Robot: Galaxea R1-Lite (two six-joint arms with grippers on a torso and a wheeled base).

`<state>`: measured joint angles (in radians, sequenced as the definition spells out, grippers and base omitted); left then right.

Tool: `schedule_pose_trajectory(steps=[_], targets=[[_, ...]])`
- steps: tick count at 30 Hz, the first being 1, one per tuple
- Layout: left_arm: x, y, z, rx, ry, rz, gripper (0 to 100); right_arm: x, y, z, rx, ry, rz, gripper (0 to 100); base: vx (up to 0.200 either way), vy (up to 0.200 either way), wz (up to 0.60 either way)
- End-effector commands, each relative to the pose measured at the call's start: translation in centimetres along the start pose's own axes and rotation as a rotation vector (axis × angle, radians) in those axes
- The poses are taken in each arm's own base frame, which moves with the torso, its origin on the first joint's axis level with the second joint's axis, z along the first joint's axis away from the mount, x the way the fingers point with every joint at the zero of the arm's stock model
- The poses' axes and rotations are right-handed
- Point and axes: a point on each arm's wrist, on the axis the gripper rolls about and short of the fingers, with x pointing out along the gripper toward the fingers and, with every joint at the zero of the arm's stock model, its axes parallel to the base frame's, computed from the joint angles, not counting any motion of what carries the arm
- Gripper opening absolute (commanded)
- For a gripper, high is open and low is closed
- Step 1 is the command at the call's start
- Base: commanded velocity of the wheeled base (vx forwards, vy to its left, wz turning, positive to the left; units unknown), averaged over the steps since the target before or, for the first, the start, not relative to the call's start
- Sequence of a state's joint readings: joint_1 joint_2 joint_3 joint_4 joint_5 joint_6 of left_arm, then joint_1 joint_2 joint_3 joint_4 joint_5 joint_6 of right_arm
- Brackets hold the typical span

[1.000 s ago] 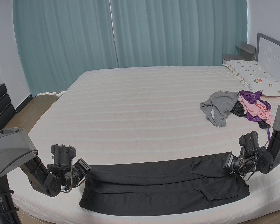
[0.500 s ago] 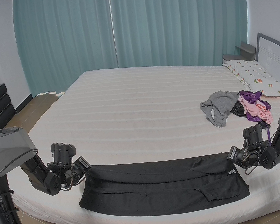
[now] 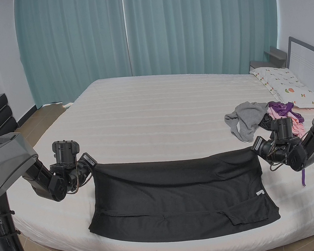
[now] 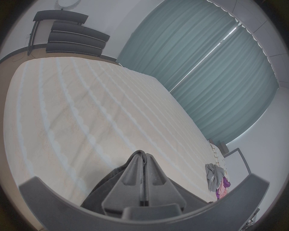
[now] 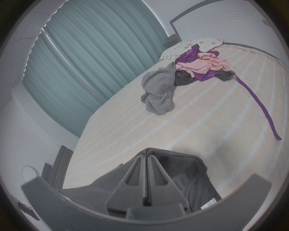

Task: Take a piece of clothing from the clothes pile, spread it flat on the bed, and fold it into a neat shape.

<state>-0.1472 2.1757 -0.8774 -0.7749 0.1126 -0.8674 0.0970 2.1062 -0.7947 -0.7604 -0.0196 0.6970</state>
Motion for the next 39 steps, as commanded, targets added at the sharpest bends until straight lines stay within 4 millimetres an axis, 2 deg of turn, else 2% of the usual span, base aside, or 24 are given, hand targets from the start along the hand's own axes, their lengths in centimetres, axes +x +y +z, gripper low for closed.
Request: schedule_pose_trajectory(steps=[1,5,12,15,20,22,23,25,28,33,39], targets=[[0.7,0.8,-0.4,0.0,0.01,0.026,0,0.3,-0.2,-0.3,0.0,0.015,-0.012,0,0.0,0.0,0.0],[0.4,1.7,-1.1,0.007,0.037,0.057,0,-0.3,-1.3,-1.2,0.001,0.054,-0.047,0,0.0,0.0,0.0],[-0.9,3.5,-3.1,0.073,0.115,0.115,0,-2.4,-3.2,-3.3,-0.029,0.14,-0.092,0,0.0,0.0,0.0],[-1.2,4.0,-3.6,0.114,0.131,0.127,0,-2.5,-3.7,-3.2,-0.034,0.146,-0.104,0,0.0,0.0,0.0],[-0.6,3.1,-2.9,0.104,0.094,0.087,0,-1.9,-3.4,-2.6,-0.026,0.128,-0.085,0,0.0,0.0,0.0],[-0.2,2.4,-2.3,0.101,0.071,0.064,0,-1.3,-2.8,-2.1,-0.02,0.11,-0.064,0,0.0,0.0,0.0],[0.6,1.7,-1.6,0.093,0.047,0.041,0,-0.1,-2.2,-1.6,-0.004,0.084,-0.045,0,0.0,0.0,0.0],[1.5,1.1,-1.1,0.086,0.023,0.022,0,0.8,-1.5,-0.8,0.013,0.051,-0.025,0,0.0,0.0,0.0],[2.1,0.5,-0.6,0.082,0.001,0.001,0,1.5,-0.4,0.5,0.032,0.004,0.012,0,0.0,0.0,0.0],[2.2,-0.1,-0.2,0.075,-0.026,-0.014,0,2.0,0.1,1.0,0.03,-0.015,0.025,0,0.0,0.0,0.0],[2.1,0.2,0.0,0.071,-0.052,0.011,0,1.5,-0.4,0.6,0.028,-0.003,0.008,0,0.0,0.0,0.0]])
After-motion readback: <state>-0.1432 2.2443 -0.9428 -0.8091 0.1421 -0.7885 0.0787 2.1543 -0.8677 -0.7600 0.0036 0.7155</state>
